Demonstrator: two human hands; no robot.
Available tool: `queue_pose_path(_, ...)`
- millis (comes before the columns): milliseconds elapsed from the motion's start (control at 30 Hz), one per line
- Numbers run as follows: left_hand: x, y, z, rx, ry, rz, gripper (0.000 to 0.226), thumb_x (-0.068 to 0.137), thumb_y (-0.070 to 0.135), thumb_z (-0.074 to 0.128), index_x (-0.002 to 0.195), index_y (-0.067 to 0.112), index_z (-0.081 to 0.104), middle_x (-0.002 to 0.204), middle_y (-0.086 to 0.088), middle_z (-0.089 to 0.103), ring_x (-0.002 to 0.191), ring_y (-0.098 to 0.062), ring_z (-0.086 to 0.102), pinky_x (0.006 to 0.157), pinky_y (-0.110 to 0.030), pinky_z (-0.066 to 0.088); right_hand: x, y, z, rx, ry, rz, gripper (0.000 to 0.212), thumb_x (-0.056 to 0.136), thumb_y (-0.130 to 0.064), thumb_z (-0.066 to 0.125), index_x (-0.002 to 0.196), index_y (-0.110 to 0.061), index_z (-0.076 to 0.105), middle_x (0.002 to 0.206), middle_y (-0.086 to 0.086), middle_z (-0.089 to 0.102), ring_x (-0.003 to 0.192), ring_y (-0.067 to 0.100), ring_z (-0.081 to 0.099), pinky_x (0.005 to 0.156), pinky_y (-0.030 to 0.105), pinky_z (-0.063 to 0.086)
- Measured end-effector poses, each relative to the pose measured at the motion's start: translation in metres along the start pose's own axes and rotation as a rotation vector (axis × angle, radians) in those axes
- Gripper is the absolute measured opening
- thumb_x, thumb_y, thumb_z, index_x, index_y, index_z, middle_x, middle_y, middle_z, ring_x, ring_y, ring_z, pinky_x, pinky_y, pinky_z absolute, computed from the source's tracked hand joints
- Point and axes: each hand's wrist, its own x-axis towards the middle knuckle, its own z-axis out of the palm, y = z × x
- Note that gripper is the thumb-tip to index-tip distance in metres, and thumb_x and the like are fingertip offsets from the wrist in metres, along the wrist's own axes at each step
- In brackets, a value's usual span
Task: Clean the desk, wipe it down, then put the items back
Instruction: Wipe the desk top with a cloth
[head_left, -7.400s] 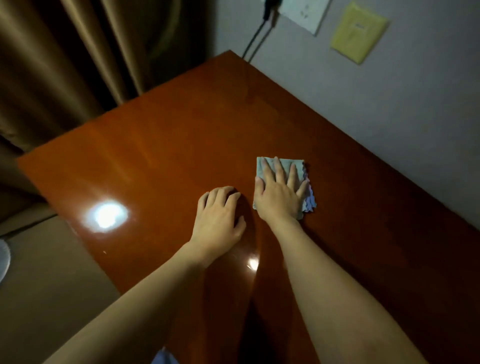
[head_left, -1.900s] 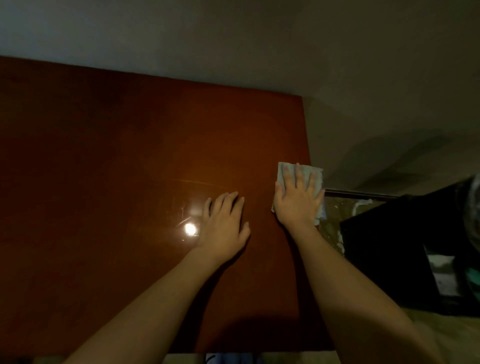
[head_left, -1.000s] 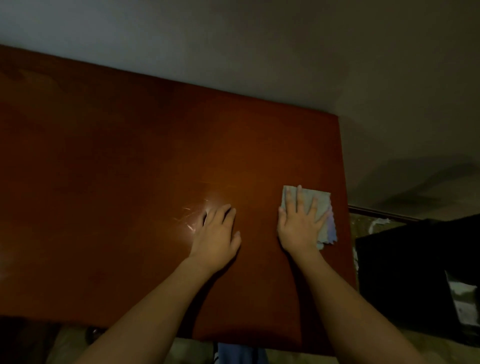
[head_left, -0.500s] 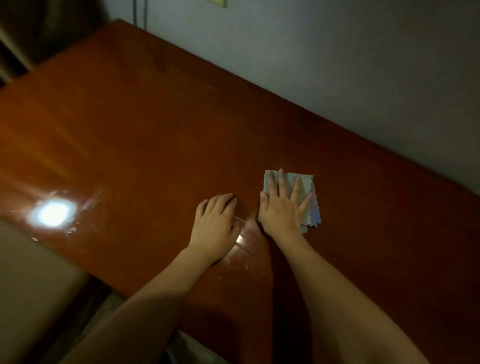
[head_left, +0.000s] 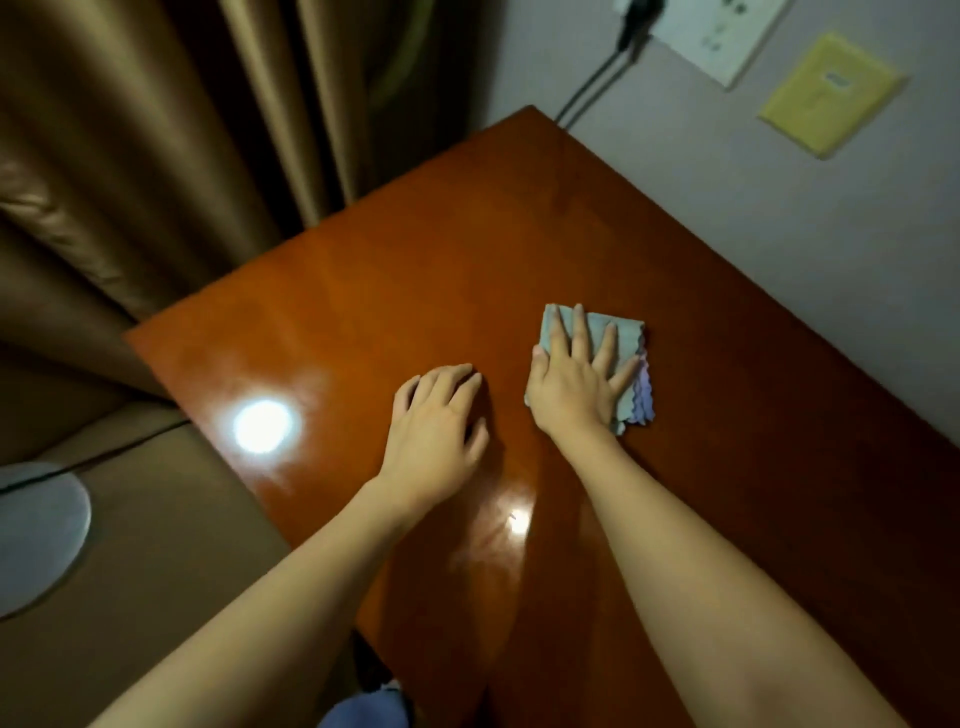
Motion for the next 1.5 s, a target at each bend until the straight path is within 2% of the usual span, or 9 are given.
queue_pose_path(233, 0.041, -0.098, -0.044, -0.004, 0.05, -0.072, 0.054, 0.087, 0.037, 0.039, 0.137, 0.018, 0.047, 0.141, 0.0, 0.045, 0.133, -0.016, 0.035, 0.111, -0.034, 0.018, 0.061, -0.122, -0.006, -0.017, 0.01, -0.124, 0.055, 0.101, -0.043, 0.015, 0.15, -0.034, -0.008, 0.159, -0.003, -0.011, 0.145, 0.034, -0.011, 0.11, 0.064, -0.006)
queue_pose_path(433, 0.051, -0.144, -0.068, -0.031, 0.081, -0.088, 0.063, 0.083, 0.042, 0.027, 0.134, 0.015, 0.05, 0.138, -0.001, 0.048, 0.13, -0.018, 0.039, 0.107, -0.031, 0.021, 0.085, -0.186, -0.009, -0.018, 0.015, -0.187, 0.055, 0.101, -0.042, 0.016, 0.15, -0.033, -0.007, 0.16, -0.002, -0.01, 0.145, 0.034, -0.011, 0.11, 0.064, -0.006)
queue_pose_path(600, 0.044, -0.164, -0.081, -0.049, 0.08, -0.119, 0.055, 0.085, 0.033, 0.041, 0.136, 0.013, 0.049, 0.139, -0.002, 0.047, 0.131, -0.019, 0.038, 0.107, -0.031, 0.022, 0.097, -0.235, -0.01, 0.003, 0.013, -0.283, 0.053, 0.101, -0.04, 0.015, 0.151, -0.033, -0.002, 0.16, -0.002, -0.007, 0.145, 0.034, -0.01, 0.11, 0.065, -0.007)
queue_pose_path(733, 0.035, -0.166, -0.082, -0.043, 0.084, -0.133, 0.055, 0.086, 0.032, 0.043, 0.137, 0.012, 0.047, 0.14, -0.004, 0.045, 0.132, -0.02, 0.036, 0.108, -0.032, 0.02, 0.091, -0.252, -0.008, 0.0, 0.022, -0.381, 0.05, 0.102, -0.04, 0.017, 0.15, -0.038, 0.006, 0.16, -0.004, -0.002, 0.145, 0.034, -0.008, 0.11, 0.066, -0.008)
queue_pose_path(867, 0.03, -0.155, -0.08, -0.034, 0.091, -0.186, 0.056, 0.086, 0.032, 0.042, 0.138, 0.012, 0.045, 0.143, -0.006, 0.042, 0.134, -0.021, 0.033, 0.109, -0.035, 0.02, 0.074, -0.246, -0.005, -0.001, 0.007, -0.435, 0.049, 0.101, -0.043, 0.016, 0.149, -0.041, 0.005, 0.16, -0.006, -0.003, 0.145, 0.033, -0.01, 0.109, 0.067, -0.007)
queue_pose_path(1033, 0.015, -0.135, -0.072, -0.01, 0.079, -0.24, 0.055, 0.09, 0.033, 0.042, 0.141, 0.012, 0.041, 0.147, -0.006, 0.036, 0.137, -0.022, 0.027, 0.112, -0.036, 0.016, 0.047, -0.213, 0.002, 0.015, 0.005, -0.405, 0.057, 0.1, -0.045, 0.014, 0.151, -0.029, -0.008, 0.16, -0.001, -0.01, 0.146, 0.03, -0.011, 0.111, 0.062, -0.008)
queue_pose_path(1267, -0.017, -0.086, -0.05, 0.024, 0.043, -0.272, 0.056, 0.094, 0.033, 0.045, 0.145, 0.015, 0.032, 0.152, -0.003, 0.029, 0.141, -0.02, 0.02, 0.115, -0.036, 0.012, 0.001, -0.128, 0.007, 0.02, -0.004, -0.332, 0.057, 0.1, -0.047, 0.014, 0.15, -0.032, -0.008, 0.16, 0.002, -0.01, 0.145, 0.03, -0.012, 0.112, 0.062, -0.005)
queue_pose_path(1500, -0.077, 0.001, -0.005, 0.032, 0.022, -0.273, 0.058, 0.094, 0.033, 0.046, 0.146, 0.015, 0.029, 0.153, -0.003, 0.024, 0.142, -0.021, 0.015, 0.116, -0.04, 0.008, -0.067, -0.024, 0.018, 0.032, 0.003, -0.286, 0.057, 0.1, -0.047, 0.015, 0.151, -0.031, -0.004, 0.16, 0.0, -0.009, 0.146, 0.029, -0.012, 0.11, 0.062, -0.011)
